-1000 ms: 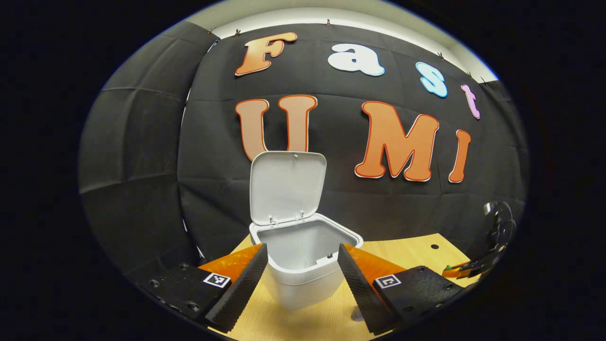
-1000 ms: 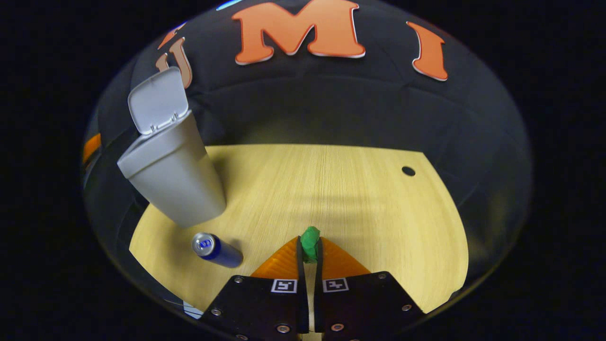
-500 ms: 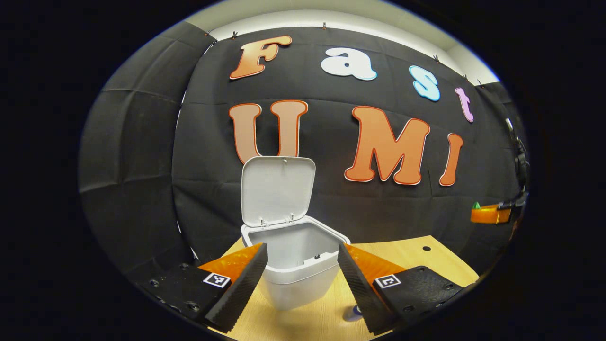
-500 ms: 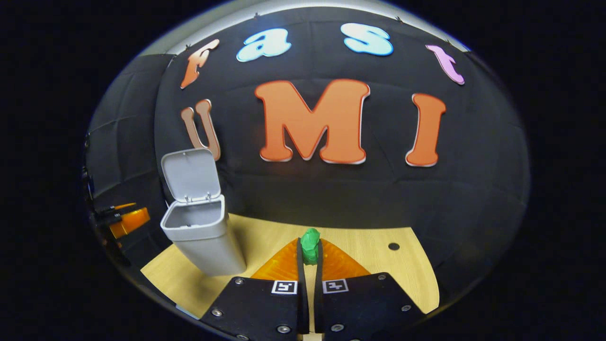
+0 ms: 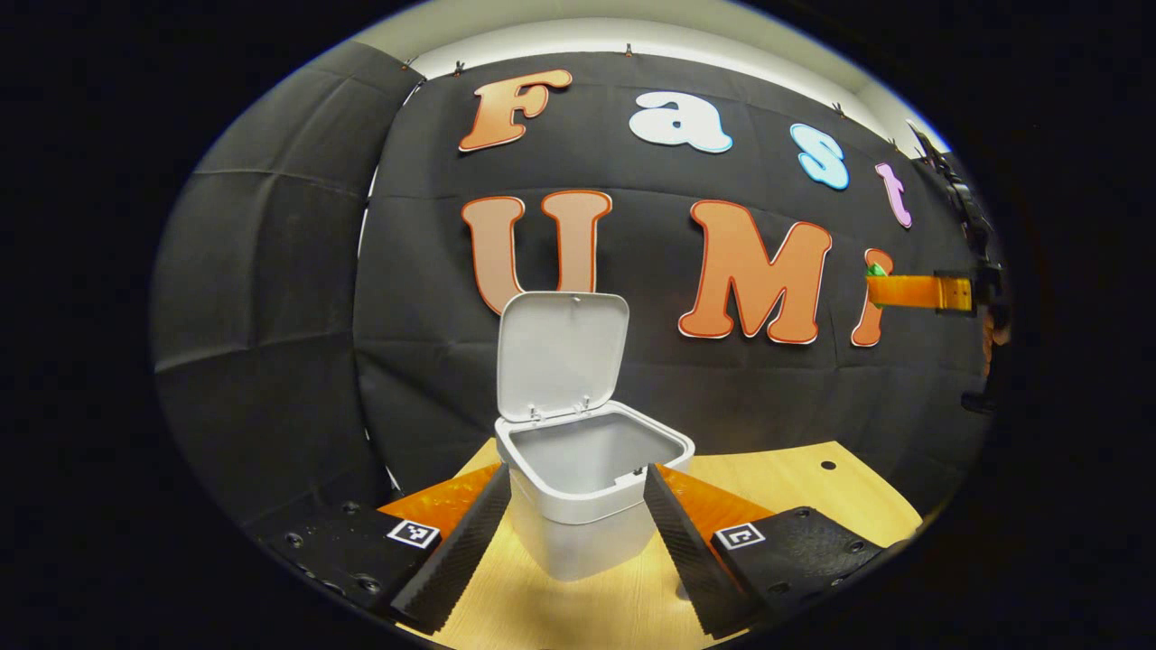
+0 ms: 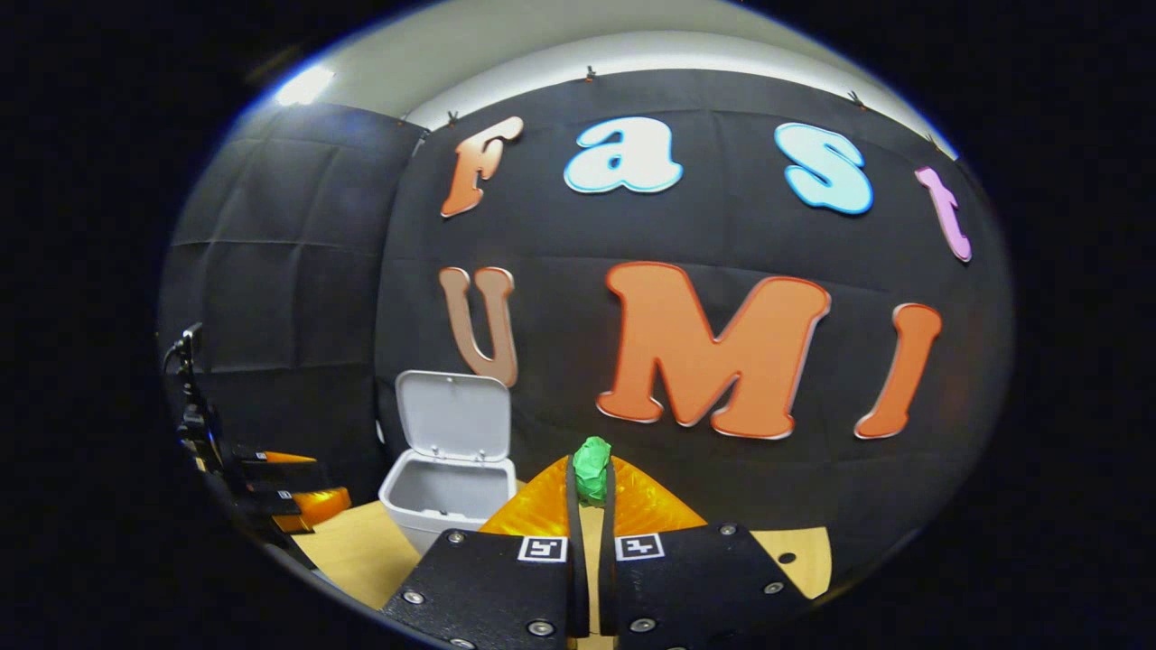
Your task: Press the lid of the desktop garbage bin to open it, pick up the crumpled paper on the desktop and throw it into the bin, then pick up the pop can on the desktop and drop it into the bin, and finally close the garbage bin lid.
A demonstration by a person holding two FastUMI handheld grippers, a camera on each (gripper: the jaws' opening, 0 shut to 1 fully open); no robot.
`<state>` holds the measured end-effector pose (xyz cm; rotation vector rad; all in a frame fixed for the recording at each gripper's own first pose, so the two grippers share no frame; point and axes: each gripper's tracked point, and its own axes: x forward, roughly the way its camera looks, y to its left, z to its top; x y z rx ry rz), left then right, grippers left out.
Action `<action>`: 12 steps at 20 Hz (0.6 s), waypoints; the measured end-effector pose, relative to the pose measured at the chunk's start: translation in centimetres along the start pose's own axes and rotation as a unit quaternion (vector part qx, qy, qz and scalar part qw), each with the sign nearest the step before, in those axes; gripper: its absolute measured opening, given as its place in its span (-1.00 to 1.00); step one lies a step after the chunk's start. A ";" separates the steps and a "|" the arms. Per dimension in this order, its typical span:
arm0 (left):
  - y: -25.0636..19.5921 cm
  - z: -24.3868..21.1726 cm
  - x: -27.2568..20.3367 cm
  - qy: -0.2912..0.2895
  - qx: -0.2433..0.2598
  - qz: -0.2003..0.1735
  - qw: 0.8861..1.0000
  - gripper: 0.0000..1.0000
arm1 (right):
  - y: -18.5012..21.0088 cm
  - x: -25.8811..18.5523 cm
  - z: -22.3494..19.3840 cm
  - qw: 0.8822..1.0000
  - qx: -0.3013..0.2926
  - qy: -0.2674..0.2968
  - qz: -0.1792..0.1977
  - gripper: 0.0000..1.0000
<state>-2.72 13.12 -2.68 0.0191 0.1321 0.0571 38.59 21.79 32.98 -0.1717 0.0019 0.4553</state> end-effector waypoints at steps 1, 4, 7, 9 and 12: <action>0.7 -0.1 -0.3 0.001 0.000 0.006 1.000 0.89 | 1.2 1.0 0.2 1.000 0.003 -0.001 0.012 -0.91; 3.0 -0.7 -1.1 0.006 -0.002 0.023 1.000 0.89 | 4.6 4.6 0.8 0.999 0.004 -0.003 0.041 -0.92; 5.5 -1.0 -2.3 0.006 -0.003 0.043 0.999 0.89 | 7.7 8.5 0.6 0.998 -0.001 0.002 0.058 -0.91; 7.4 -1.3 -2.7 0.008 -0.003 0.058 0.998 0.89 | 10.2 11.0 0.0 0.997 -0.003 0.010 0.070 -0.92; 9.8 -1.8 -3.6 0.009 -0.009 0.078 0.997 0.89 | 13.6 13.8 -1.3 0.995 0.006 0.029 0.092 -0.92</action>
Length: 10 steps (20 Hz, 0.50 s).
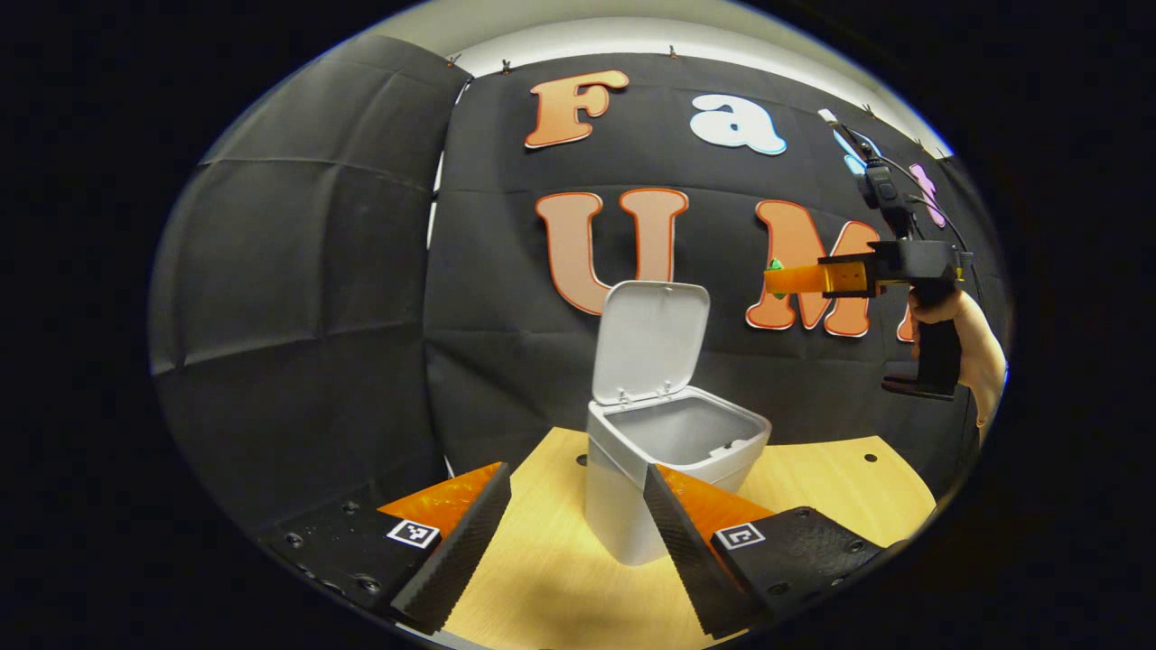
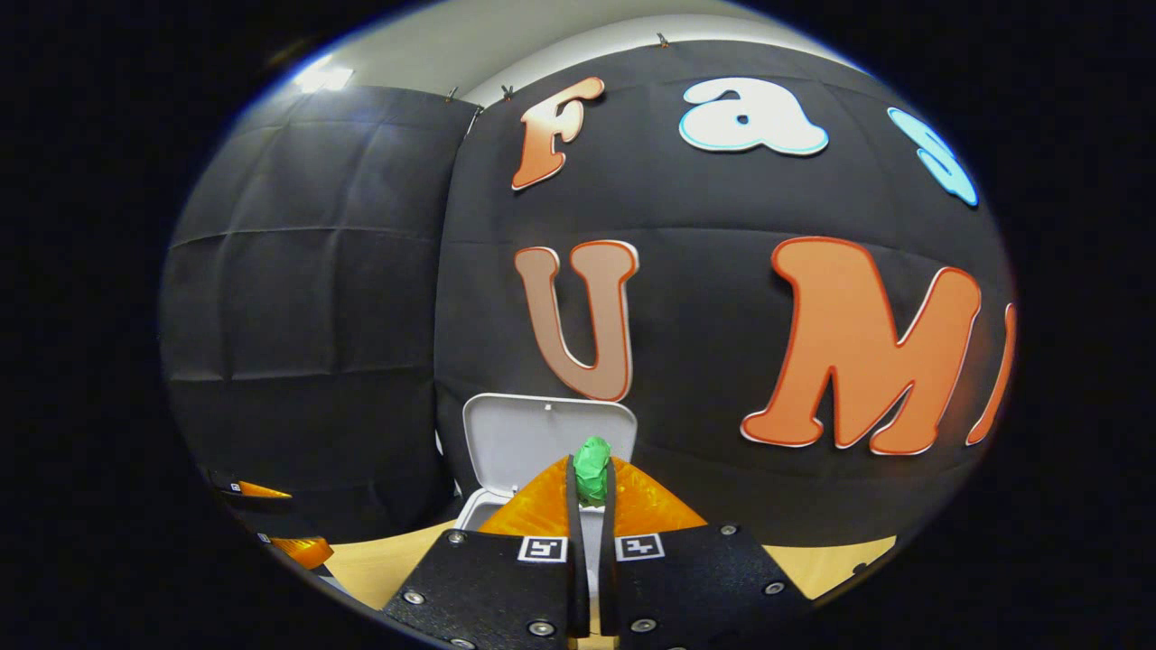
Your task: Press the lid of the desktop garbage bin to open it, pick up the crumpled paper on the desktop and throw it into the bin, then pick up the pop can on the desktop and drop it into the bin, and finally close the garbage bin lid.
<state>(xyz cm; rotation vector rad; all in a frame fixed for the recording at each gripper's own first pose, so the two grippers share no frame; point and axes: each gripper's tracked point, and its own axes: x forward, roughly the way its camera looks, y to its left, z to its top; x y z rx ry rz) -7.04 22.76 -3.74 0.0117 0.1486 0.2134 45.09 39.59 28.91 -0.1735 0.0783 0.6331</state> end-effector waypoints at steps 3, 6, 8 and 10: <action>1.7 -0.3 -0.3 0.003 -0.005 0.011 1.000 0.89 | 1.0 2.9 -2.8 0.999 0.004 0.044 0.001 -0.91; 2.9 -0.2 -0.3 0.002 -0.003 0.018 1.000 0.89 | 2.2 4.9 -5.3 0.997 -0.006 0.081 0.008 -0.91; 3.5 -0.4 -0.1 0.005 -0.003 0.021 1.000 0.89 | 2.6 5.9 -6.4 0.995 -0.012 0.095 0.008 -0.73; 3.8 -0.6 0.0 0.008 -0.004 0.023 1.000 0.89 | 2.9 6.8 -7.4 0.994 -0.013 0.107 0.007 -0.59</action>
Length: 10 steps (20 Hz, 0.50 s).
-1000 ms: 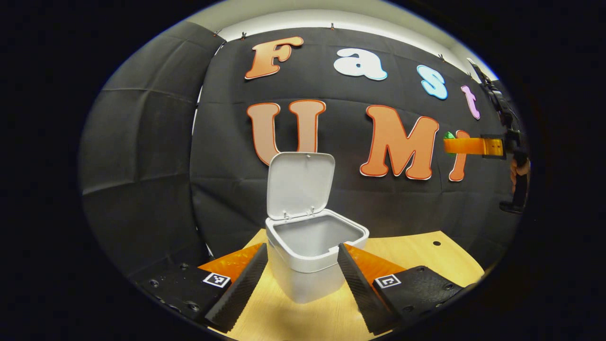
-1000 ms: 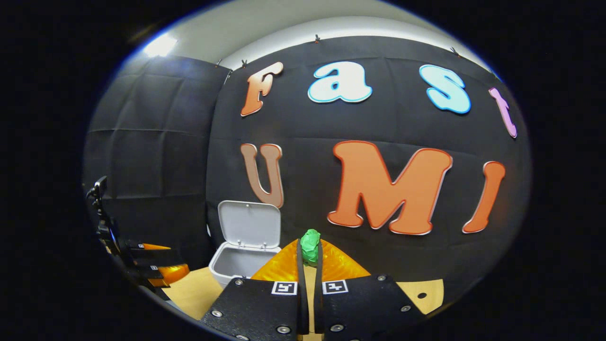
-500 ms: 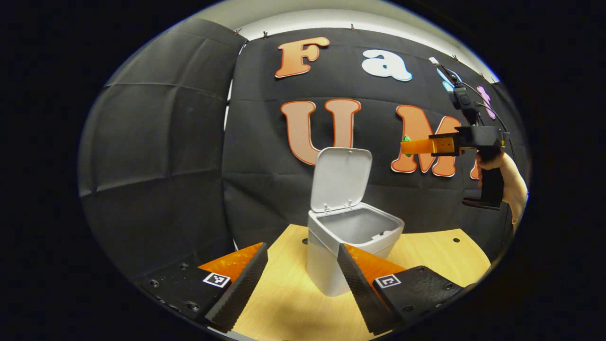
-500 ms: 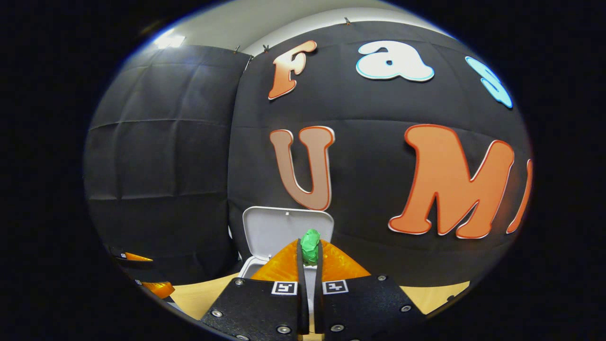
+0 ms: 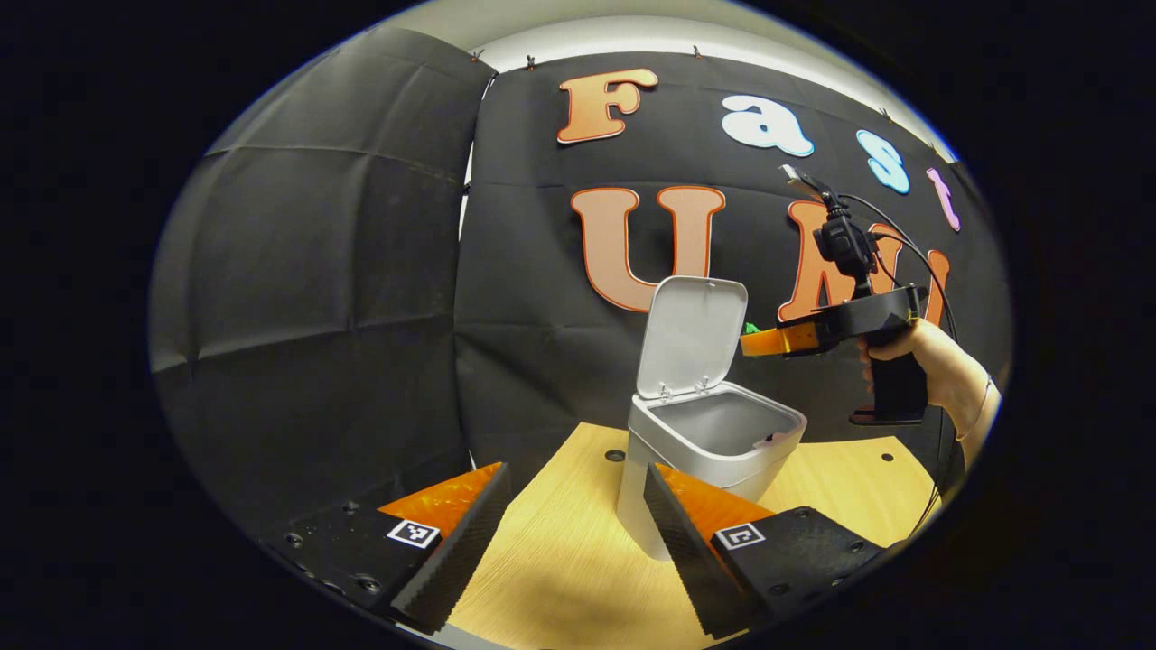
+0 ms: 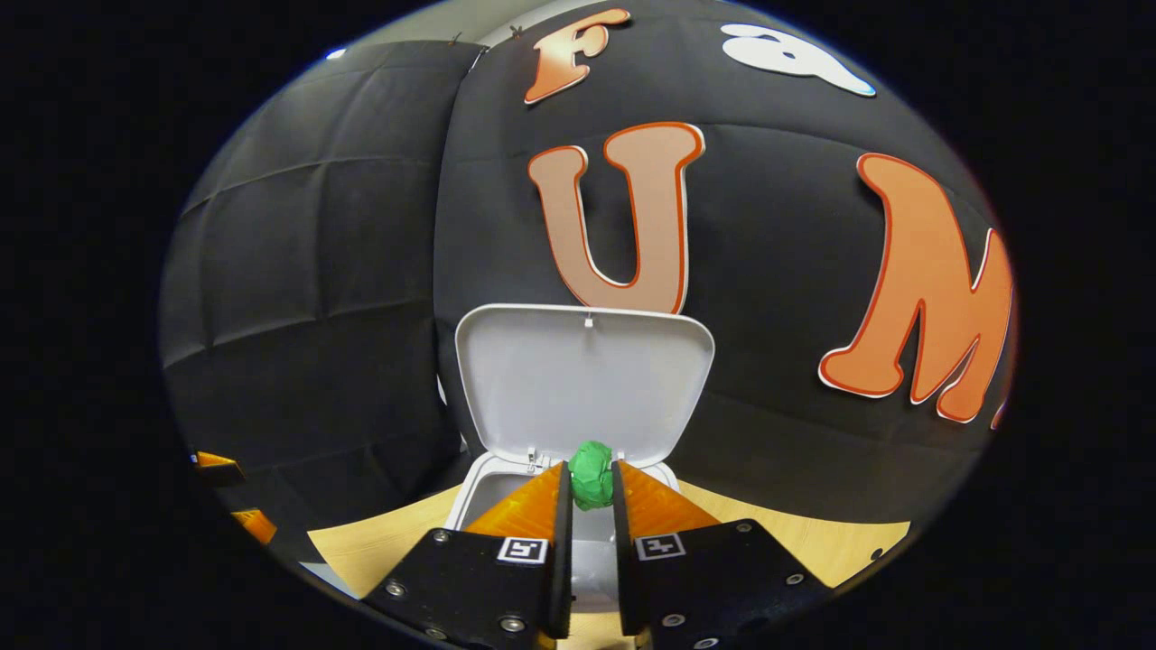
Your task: Press the lid of the desktop garbage bin to open it, pick up the crumpled paper on the desktop and throw it into the bin, then pick up the pop can on the desktop and drop it into the bin, and finally close the garbage bin lid.
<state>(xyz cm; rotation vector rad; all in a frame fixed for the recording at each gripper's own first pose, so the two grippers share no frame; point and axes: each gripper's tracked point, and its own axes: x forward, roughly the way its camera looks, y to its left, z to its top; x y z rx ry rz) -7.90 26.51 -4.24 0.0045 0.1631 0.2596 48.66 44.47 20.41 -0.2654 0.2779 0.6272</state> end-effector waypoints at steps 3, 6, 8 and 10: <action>0.1 0.0 0.4 0.001 -0.001 -0.003 1.000 0.89 | 0.2 1.0 -1.1 1.000 0.000 0.014 -0.004 0.05; 0.2 -0.1 0.6 0.001 0.001 -0.003 1.000 0.89 | 0.2 0.8 -0.9 1.000 -0.003 0.005 -0.005 0.90; -0.1 0.1 0.6 0.000 -0.004 -0.008 1.000 0.89 | 0.0 0.2 -0.4 1.000 0.002 -0.003 -0.007 0.90; -0.7 0.3 0.7 -0.002 -0.008 -0.014 1.000 0.88 | -0.6 -0.6 0.2 1.000 0.007 -0.014 -0.014 0.90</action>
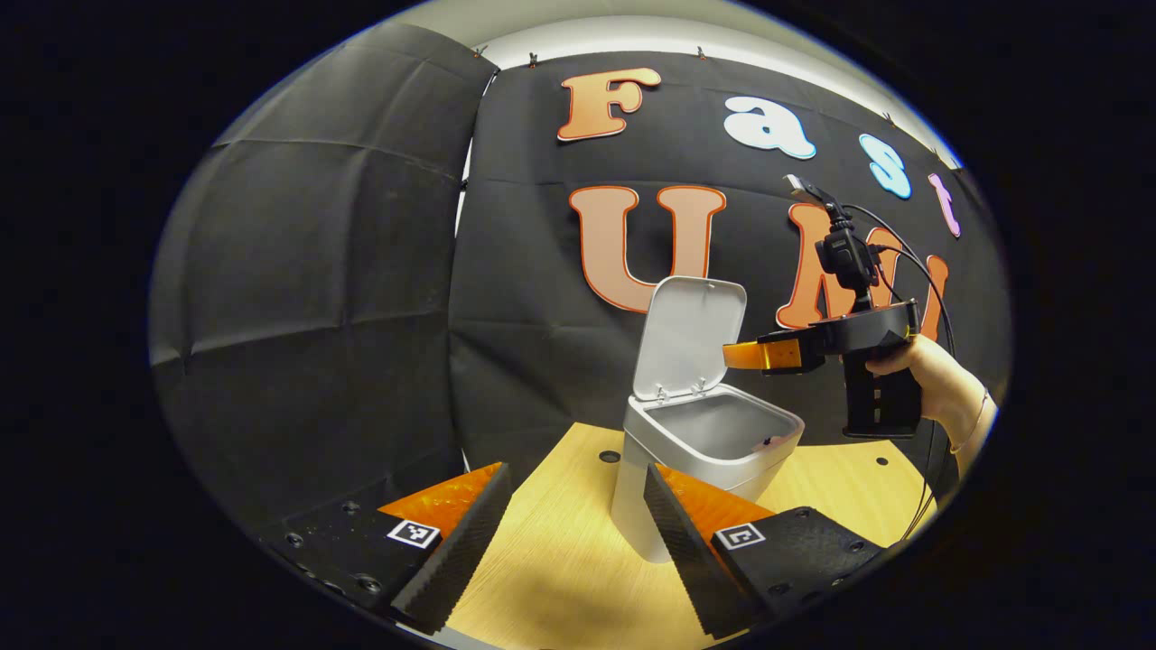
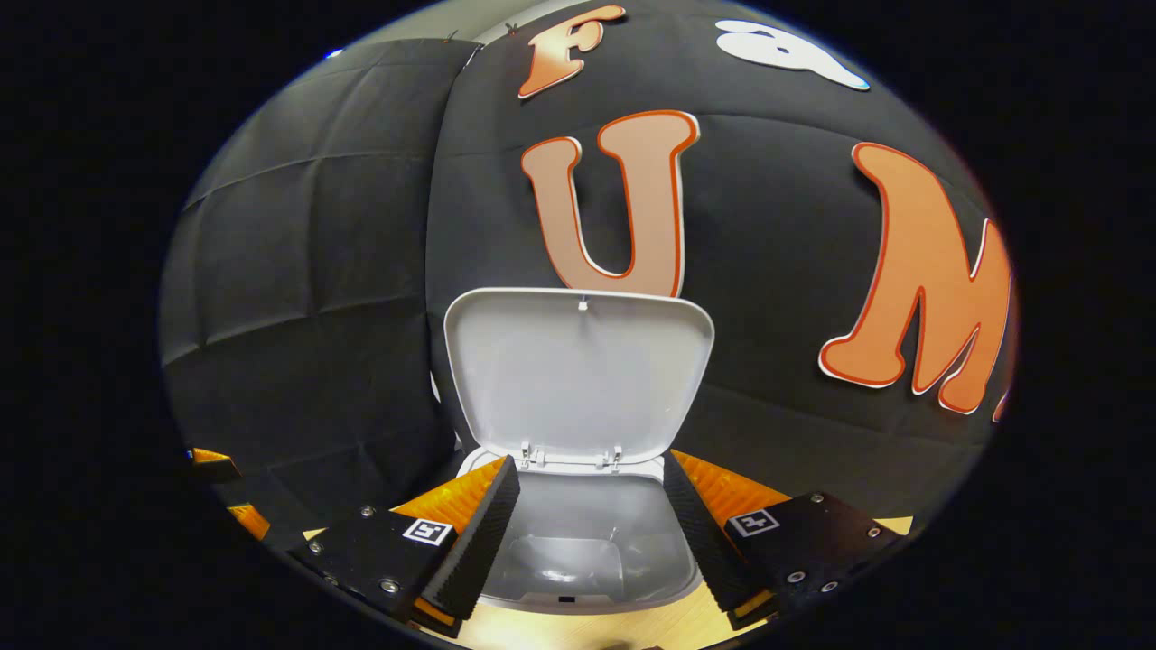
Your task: Press the lid of the desktop garbage bin to open it, pick up the crumpled paper on the desktop and throw it into the bin, then pick up the pop can on the desktop and drop it into the bin, and finally close the garbage bin lid.
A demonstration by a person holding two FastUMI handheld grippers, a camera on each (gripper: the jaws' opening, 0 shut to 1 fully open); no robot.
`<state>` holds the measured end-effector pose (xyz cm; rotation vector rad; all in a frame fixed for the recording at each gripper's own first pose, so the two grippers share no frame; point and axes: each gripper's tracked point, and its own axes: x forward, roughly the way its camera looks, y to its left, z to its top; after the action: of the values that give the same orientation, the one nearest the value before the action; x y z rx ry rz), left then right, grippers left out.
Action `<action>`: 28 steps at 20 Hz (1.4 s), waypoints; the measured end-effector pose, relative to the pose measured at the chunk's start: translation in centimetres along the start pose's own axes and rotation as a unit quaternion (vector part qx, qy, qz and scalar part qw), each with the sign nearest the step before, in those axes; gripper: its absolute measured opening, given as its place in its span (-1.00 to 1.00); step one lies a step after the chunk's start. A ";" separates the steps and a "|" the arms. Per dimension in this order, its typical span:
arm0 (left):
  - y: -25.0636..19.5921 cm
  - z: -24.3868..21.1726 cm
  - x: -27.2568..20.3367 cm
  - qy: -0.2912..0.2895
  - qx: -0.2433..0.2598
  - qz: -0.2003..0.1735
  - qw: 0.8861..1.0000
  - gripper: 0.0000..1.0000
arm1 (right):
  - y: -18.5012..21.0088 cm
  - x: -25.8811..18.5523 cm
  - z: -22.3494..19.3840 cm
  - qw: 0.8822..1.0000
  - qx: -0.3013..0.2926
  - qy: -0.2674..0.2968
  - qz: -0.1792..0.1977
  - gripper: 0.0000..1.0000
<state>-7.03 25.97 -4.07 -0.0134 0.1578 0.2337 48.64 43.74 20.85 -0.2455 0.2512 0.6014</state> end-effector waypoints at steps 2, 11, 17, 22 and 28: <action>-0.6 0.3 0.2 -0.002 0.006 -0.006 1.000 0.89 | -0.7 -1.2 0.5 1.000 0.011 -0.010 -0.006 0.90; -5.1 0.7 0.4 -0.004 0.014 -0.041 0.999 0.89 | -4.8 -10.2 2.4 0.998 0.017 -0.052 -0.027 0.90; -8.0 1.1 0.1 -0.013 0.018 -0.062 0.998 0.89 | -10.8 -18.1 1.4 0.992 0.039 -0.087 -0.080 0.89; -11.3 1.3 0.1 -0.017 0.024 -0.086 0.996 0.89 | -17.5 -24.5 -2.1 0.979 0.068 -0.099 -0.166 0.89; -16.4 0.7 0.6 -0.019 0.033 -0.127 0.991 0.88 | -23.2 -31.2 -8.0 0.961 0.110 -0.093 -0.238 0.90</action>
<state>-2.53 10.16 -3.52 0.0361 0.1249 -0.0247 36.08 6.54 26.33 -0.0271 0.0696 0.1146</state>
